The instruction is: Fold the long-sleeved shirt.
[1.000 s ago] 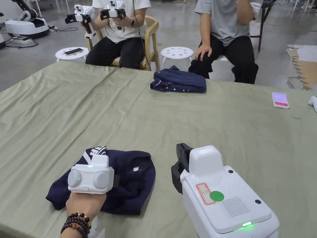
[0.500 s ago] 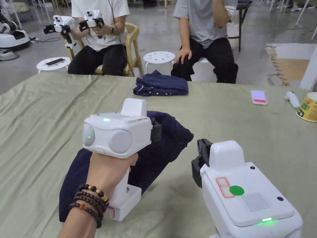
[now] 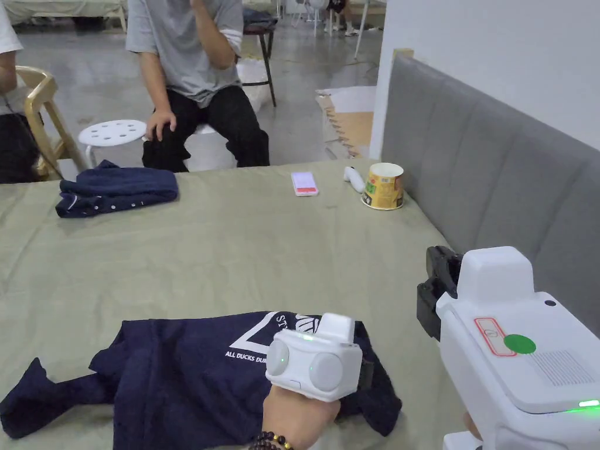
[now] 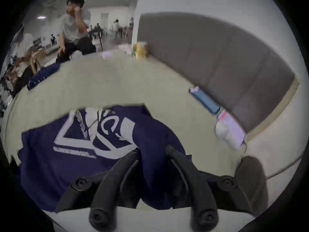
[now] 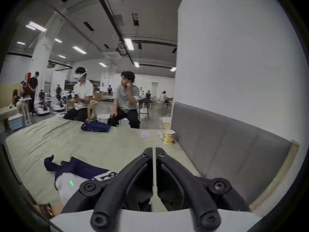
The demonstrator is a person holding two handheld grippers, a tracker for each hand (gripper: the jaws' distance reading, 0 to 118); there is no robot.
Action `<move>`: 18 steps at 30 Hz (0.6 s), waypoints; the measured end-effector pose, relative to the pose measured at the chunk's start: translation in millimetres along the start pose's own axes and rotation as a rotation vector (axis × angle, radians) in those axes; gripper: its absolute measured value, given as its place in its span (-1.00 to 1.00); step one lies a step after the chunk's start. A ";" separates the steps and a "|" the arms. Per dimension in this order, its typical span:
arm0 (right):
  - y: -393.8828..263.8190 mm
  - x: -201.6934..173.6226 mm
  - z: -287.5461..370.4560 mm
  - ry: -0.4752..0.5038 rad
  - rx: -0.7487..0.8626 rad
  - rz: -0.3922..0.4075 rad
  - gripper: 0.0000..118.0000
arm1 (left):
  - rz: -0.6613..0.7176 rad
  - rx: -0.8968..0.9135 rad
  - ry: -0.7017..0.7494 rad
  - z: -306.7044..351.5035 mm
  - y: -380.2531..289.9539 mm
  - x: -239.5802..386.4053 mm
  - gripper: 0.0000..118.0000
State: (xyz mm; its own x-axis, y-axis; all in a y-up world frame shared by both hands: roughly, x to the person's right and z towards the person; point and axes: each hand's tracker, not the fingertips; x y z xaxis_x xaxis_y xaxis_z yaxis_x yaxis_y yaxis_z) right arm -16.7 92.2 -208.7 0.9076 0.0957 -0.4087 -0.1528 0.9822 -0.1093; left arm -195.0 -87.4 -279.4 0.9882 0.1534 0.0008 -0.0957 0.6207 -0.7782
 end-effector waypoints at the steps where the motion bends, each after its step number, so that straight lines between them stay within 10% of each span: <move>1: -2.4 5.8 0.2 -0.007 -0.012 -0.012 -0.97 | -0.035 -0.013 0.004 -4.3 -8.4 5.0 -0.58; 3: -7.8 10.1 -4.6 -0.012 -0.032 -0.036 -0.97 | -0.041 0.017 0.006 1.1 -14.2 6.3 -0.26; 6: -11.8 3.1 -10.9 0.011 -0.053 -0.034 -0.97 | -0.020 0.137 -0.086 35.2 -10.5 -8.5 0.87; 14: -7.0 -36.5 -22.6 0.132 -0.076 -0.033 -0.97 | 0.129 0.505 0.167 179.8 -15.5 -71.8 0.66; 18: -6.9 -55.0 -25.2 0.177 -0.065 -0.010 -0.97 | 0.103 0.630 0.335 244.3 -54.7 -83.3 -0.51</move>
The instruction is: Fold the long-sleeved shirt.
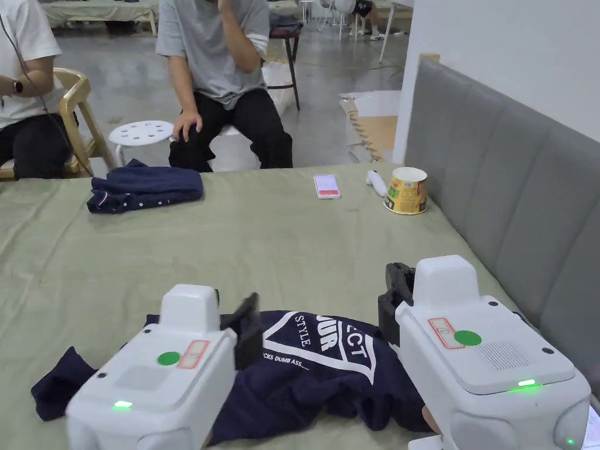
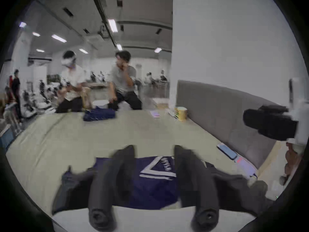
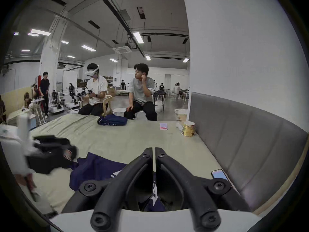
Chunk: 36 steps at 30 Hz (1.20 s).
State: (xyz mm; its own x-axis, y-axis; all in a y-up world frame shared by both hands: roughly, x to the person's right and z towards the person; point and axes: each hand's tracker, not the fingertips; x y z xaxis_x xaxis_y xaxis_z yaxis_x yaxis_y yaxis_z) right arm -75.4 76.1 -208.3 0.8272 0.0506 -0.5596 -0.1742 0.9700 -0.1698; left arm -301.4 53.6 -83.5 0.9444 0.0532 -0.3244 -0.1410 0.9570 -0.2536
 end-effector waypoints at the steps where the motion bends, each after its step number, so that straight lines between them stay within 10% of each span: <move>1: -0.3 -3.3 -0.9 0.006 -0.001 0.005 -0.97 | 0.026 0.001 0.012 11.3 -0.7 -9.4 -0.72; 9: -2.4 -22.5 -4.2 0.056 -0.023 0.035 -0.97 | 0.150 -0.077 0.170 35.5 -15.6 -76.2 -0.90; 12: -1.7 -23.1 -4.1 0.062 -0.025 0.039 -0.97 | 0.240 -0.140 0.178 24.2 -30.2 -94.7 -0.40; 14: -1.5 -22.6 -4.2 0.059 -0.027 0.042 -0.97 | 0.263 -0.268 0.202 6.5 -51.6 -103.2 0.55; 16: -2.3 -20.5 -5.5 0.056 -0.032 0.043 -0.97 | 0.291 -0.346 0.207 -7.9 -77.9 -109.5 0.87; 24: -11.0 -8.4 -13.1 0.034 -0.083 0.031 -0.97 | 0.220 -0.602 0.172 -92.0 -149.8 -110.9 0.67; 26: -12.9 -4.4 -15.5 0.030 -0.098 0.032 -0.97 | 0.211 -0.629 0.138 -112.8 -162.7 -110.0 0.31; 28: -14.9 1.5 -18.6 0.007 -0.117 0.032 -0.97 | 0.170 -0.673 0.142 -126.9 -171.8 -102.6 -0.60; 36: -13.5 54.4 -110.4 -0.006 -0.313 0.012 -0.71 | 0.215 -0.613 0.094 -90.2 -154.9 -99.3 -0.84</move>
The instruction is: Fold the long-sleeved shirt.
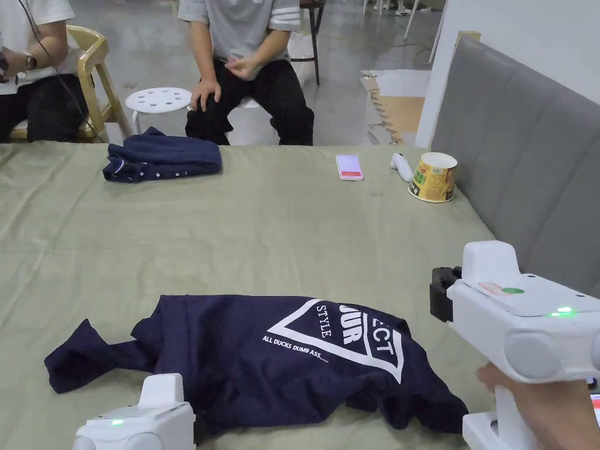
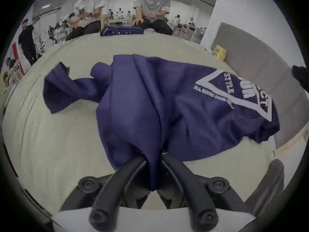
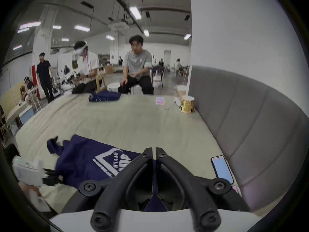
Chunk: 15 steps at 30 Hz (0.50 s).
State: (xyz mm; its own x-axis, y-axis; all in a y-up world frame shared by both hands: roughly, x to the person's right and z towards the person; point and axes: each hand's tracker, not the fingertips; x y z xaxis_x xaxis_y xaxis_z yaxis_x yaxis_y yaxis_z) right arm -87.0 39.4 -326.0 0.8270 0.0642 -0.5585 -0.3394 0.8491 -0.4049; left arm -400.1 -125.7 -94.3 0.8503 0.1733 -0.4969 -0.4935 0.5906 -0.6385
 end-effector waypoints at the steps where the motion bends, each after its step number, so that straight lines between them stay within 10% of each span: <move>1: 5.1 4.9 -21.2 0.000 -0.040 0.030 -0.36 | 0.003 0.014 0.000 7.9 -1.6 -2.1 -0.84; 4: 10.7 14.3 -90.0 0.036 -0.193 0.081 0.58 | 0.011 0.028 -0.013 27.4 -4.2 -3.2 -0.84; 12: -49.4 6.7 -222.6 0.077 -0.539 0.123 0.58 | 0.042 0.039 -0.011 45.5 -6.6 -11.7 -0.84; 15: -73.3 -4.7 -244.2 0.066 -0.601 0.166 0.24 | 0.044 0.033 0.000 44.7 -3.2 -13.9 -0.84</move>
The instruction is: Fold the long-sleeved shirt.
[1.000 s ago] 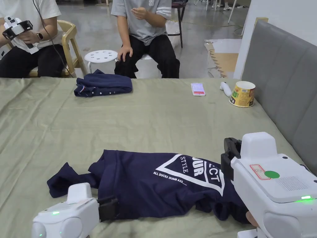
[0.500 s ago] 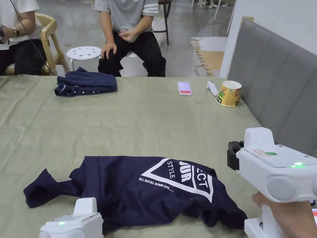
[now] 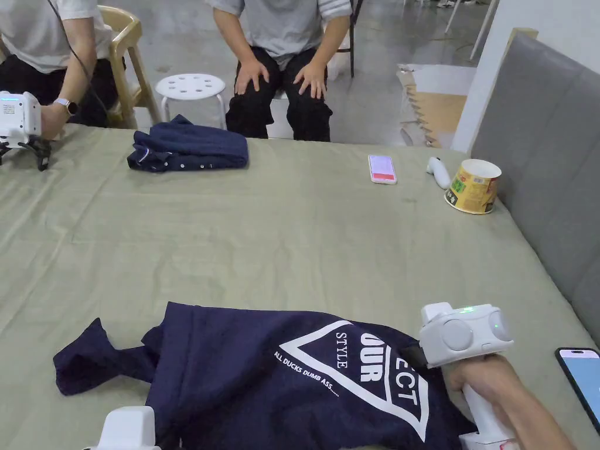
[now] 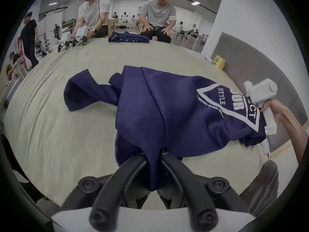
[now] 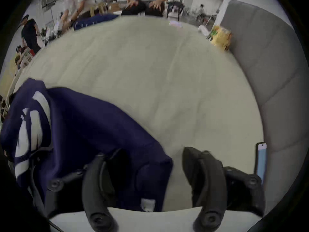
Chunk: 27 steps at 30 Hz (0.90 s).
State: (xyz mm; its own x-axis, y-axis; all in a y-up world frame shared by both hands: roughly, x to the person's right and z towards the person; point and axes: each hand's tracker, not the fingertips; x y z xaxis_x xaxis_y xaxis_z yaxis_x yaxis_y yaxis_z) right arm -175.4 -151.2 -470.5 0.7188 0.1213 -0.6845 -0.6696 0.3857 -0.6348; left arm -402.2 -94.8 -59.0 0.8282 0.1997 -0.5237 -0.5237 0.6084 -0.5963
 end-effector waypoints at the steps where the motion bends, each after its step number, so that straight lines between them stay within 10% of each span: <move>1: -0.8 -0.6 7.3 0.009 0.056 -0.026 0.20 | 0.001 -0.001 0.000 -0.2 1.3 -1.9 -0.84; 2: 2.9 2.1 15.0 0.015 0.042 -0.036 -0.08 | 0.003 -0.001 -0.001 0.0 2.5 -3.3 -0.84; 3: 2.9 1.1 20.8 0.097 0.066 -0.043 -0.96 | 0.004 0.000 0.001 -0.4 6.2 -3.2 -0.84; 6: 2.6 -9.9 37.7 -0.005 0.078 0.064 -0.94 | -0.012 0.021 0.007 2.9 18.2 -3.6 -0.84; 13: 35.2 20.0 166.2 0.029 0.438 -0.049 -0.94 | 0.026 0.291 -0.024 64.2 114.6 -24.0 -0.84; 27: 165.2 67.1 475.4 -0.349 1.057 -0.022 -0.94 | -0.018 0.777 0.108 237.4 373.0 -21.1 -0.84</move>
State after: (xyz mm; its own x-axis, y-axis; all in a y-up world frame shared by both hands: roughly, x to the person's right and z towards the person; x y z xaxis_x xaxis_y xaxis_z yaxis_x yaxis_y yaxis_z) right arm -148.8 355.5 -450.8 0.8532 0.2910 -0.4329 -0.2787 0.9558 0.0932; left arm -567.8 310.3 -125.9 0.7906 0.1331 -0.5977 -0.1876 0.9818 -0.0295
